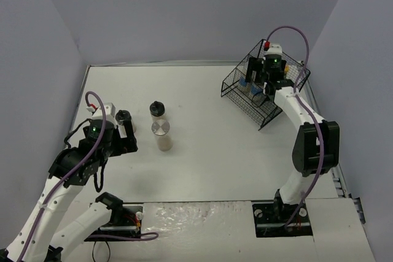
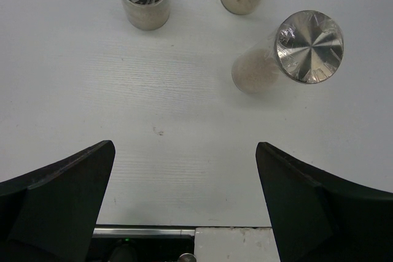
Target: Organize the condiment bottles
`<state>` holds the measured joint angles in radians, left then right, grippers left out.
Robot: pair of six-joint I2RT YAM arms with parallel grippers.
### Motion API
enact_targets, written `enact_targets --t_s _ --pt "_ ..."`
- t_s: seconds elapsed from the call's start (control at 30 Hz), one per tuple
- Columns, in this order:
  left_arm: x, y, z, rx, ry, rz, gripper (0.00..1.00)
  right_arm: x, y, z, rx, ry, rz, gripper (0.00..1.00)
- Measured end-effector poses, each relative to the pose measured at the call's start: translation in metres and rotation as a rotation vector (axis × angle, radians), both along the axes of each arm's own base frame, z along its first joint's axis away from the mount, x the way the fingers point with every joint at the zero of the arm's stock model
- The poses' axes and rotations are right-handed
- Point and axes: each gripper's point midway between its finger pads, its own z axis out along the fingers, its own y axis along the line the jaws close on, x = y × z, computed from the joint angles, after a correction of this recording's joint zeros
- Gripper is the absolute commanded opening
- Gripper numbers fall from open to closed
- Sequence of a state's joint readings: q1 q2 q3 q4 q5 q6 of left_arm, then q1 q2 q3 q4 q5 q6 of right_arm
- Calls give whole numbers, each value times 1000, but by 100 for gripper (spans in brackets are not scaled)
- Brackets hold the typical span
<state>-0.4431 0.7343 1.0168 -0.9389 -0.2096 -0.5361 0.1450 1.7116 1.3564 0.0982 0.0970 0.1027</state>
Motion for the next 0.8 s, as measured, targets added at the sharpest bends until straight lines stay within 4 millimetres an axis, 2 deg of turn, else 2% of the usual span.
enact_targets --t_s 0.07,0.27,0.33,0.4,0.47,0.63,0.8 --pt "0 0 1 -2 -3 0 97 -8 15 22 -8 -30 54 100" --pt "-1 0 1 0 -4 0 97 -54 78 110 5 -195 304 100" --pt "0 0 0 1 -3 0 97 -71 103 130 31 -238 420 100" --pt "0 1 1 6 -4 1 97 -87 131 137 47 -255 535 100" --pt "0 3 2 11 -13 3 97 -103 164 132 56 -245 645 100" --pt "-2 9 8 23 -48 9 97 -156 266 81 54 -133 960 100" --pt "-7 15 17 23 -97 20 97 -193 326 22 14 -11 1134 100"
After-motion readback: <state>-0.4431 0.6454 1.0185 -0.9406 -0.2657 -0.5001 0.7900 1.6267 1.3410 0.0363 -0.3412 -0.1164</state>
